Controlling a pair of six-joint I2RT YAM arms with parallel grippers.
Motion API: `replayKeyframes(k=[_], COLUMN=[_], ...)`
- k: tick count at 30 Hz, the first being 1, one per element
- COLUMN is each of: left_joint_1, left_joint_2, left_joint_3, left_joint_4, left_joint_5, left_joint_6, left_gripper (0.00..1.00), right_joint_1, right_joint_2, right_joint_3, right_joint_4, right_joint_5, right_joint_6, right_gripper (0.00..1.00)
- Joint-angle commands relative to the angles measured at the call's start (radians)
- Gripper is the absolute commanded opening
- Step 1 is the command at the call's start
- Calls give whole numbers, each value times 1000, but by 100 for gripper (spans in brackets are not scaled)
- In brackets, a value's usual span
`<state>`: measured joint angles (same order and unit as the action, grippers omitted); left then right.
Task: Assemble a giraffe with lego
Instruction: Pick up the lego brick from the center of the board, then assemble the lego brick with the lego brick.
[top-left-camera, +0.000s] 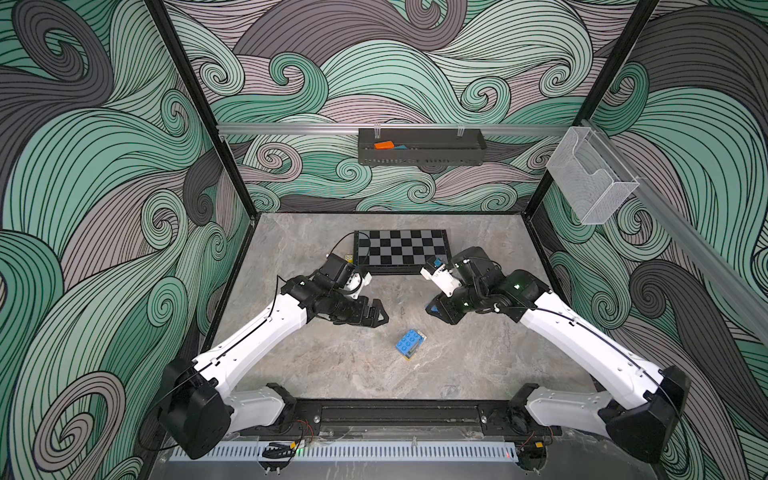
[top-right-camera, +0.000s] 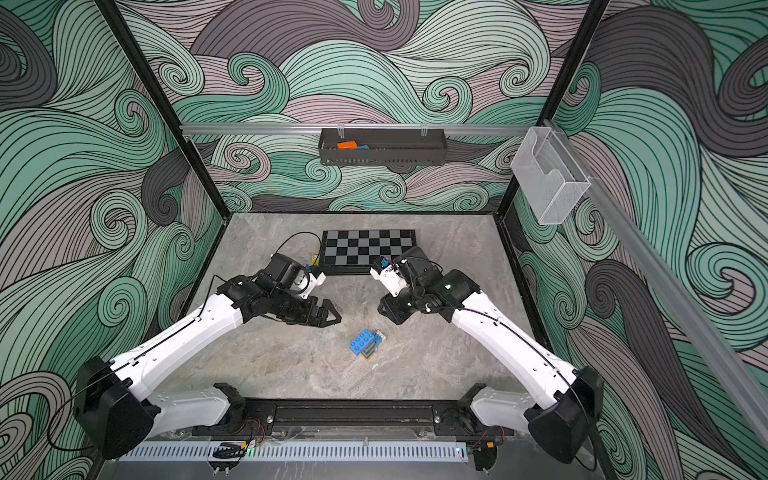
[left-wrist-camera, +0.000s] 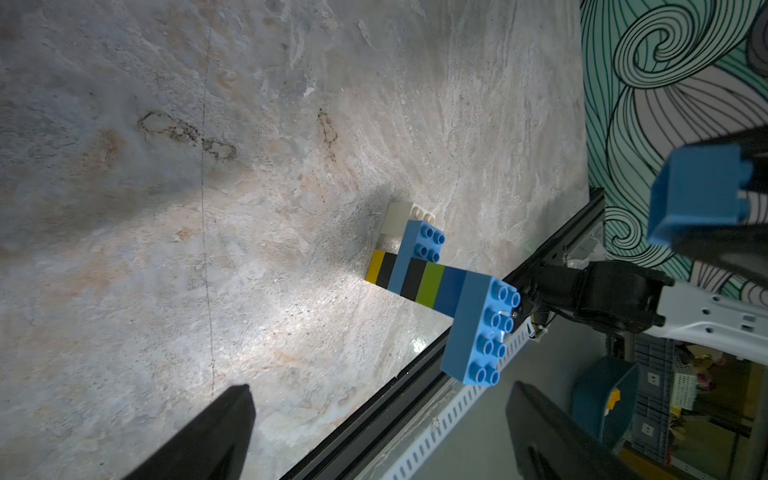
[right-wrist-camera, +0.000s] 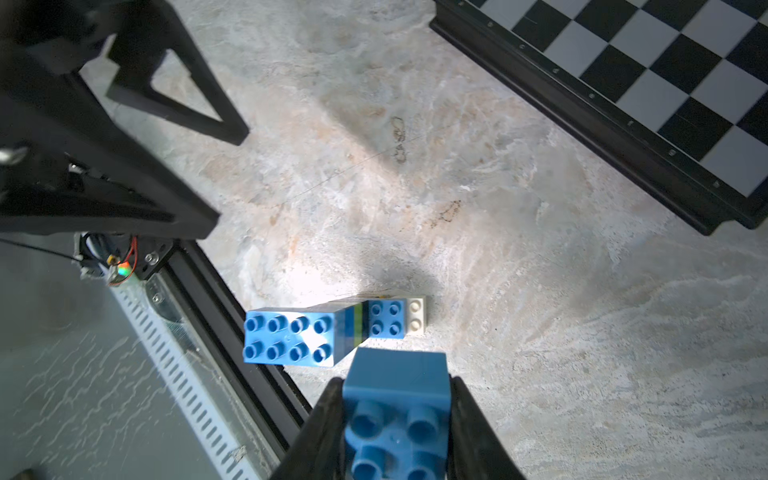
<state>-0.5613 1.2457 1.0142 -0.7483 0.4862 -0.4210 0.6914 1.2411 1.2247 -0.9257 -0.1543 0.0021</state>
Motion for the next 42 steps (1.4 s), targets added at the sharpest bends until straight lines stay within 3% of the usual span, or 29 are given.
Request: replayKeyframes(k=[1,8,21,26,42], left_joint_1=[37,123,141,143,145], left_joint_2=[-5,-25,44,86,112], left_joint_3=[-31,-134,-73,-97,-103], left_joint_4=[58,161,137,228,214], left_joint_5=[101,248,319,436,448], left_joint_6=[-33,-58,11,-10,28], left_gripper=[99,99,99,99,99], right_joint_1=[64,166,221,230,244], right_joint_2=[45,136,213,205,238], right_joint_3=[53,99,137,125,98], right_joint_4=[-71,-71,-153,-154,-131], right_joint_5=[7,59,132,130,84], right_joint_6=[-26,-11,69,90,130], right_gripper=[33,33,33,33,33])
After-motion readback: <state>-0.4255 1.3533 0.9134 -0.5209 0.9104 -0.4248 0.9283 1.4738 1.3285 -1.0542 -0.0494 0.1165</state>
